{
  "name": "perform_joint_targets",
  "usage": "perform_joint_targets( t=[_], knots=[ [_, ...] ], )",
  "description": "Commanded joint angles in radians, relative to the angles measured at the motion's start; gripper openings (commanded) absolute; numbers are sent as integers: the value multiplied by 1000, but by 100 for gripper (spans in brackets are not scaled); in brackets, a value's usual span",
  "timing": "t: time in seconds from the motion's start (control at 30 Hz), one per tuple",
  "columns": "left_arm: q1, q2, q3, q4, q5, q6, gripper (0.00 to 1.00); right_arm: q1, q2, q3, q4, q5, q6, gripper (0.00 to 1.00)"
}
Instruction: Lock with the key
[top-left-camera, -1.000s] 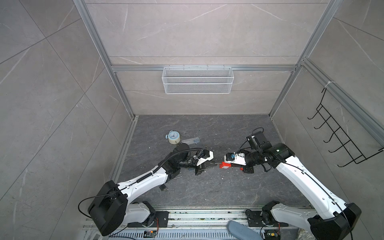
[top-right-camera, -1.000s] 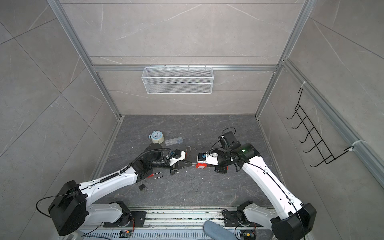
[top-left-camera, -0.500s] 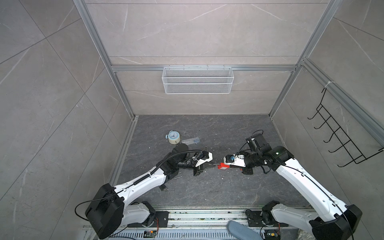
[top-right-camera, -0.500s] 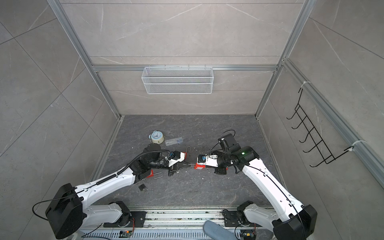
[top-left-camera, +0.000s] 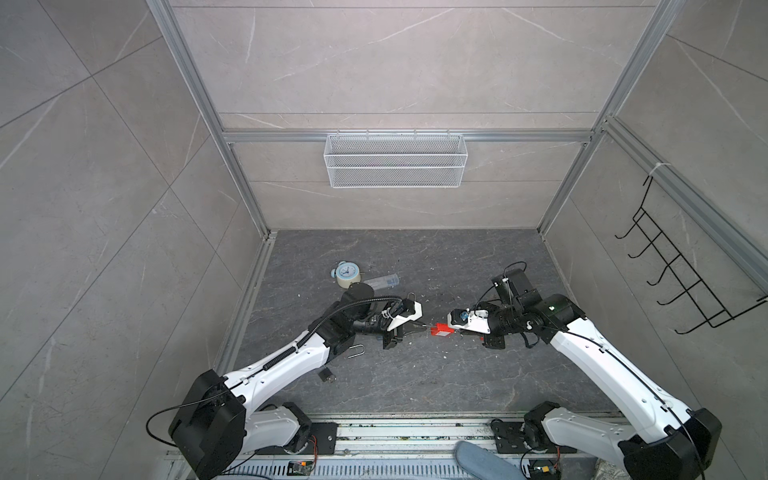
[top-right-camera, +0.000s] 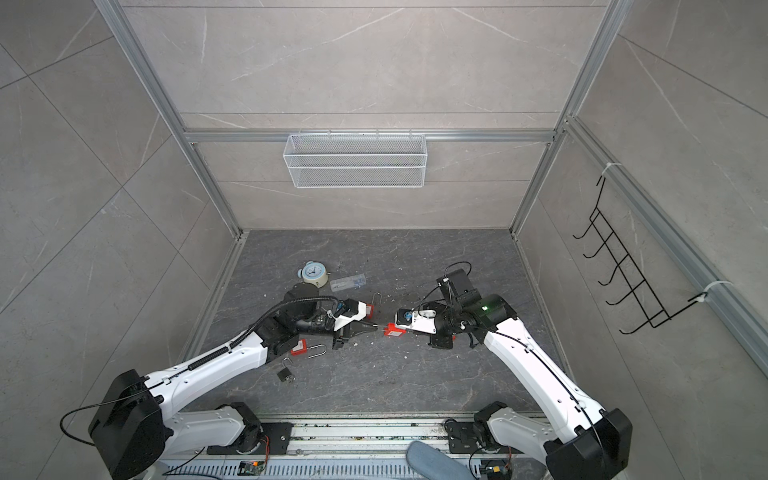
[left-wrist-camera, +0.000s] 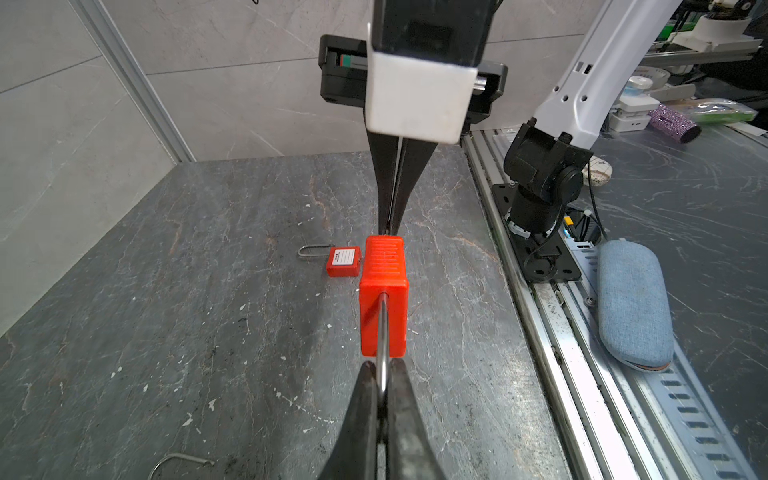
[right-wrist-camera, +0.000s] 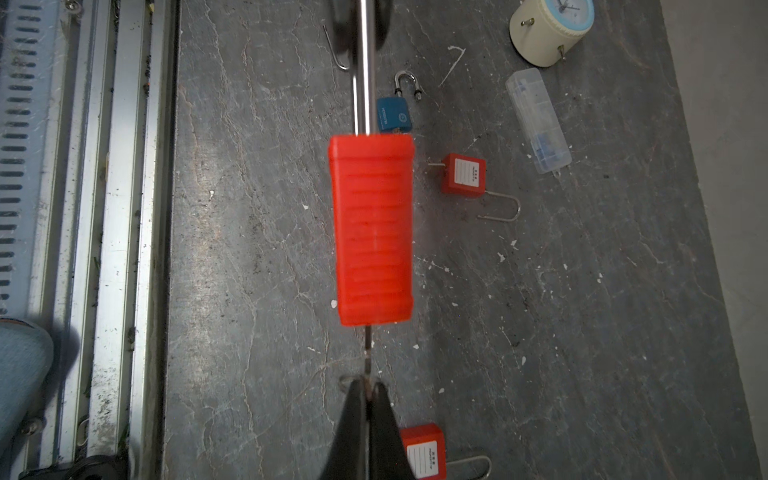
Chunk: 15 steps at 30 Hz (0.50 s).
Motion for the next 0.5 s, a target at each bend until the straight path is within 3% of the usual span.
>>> perform_joint_targets(
  t=[0.0,0.13,0.3,0.47],
  knots=[
    [26,-34,70,-63,37,58,0,-27,-24,-31,-14,59,30,0],
    [32,-6,136,-178,39,103,0,-52,-11,-34,-11,97,64,0],
    [60,13,181,-218,63,107,0,-89,-31,-56,17,60,95,0],
    [66,88,305,-445,62,182,0,-113,-31,-62,47,120,146,0]
  ],
)
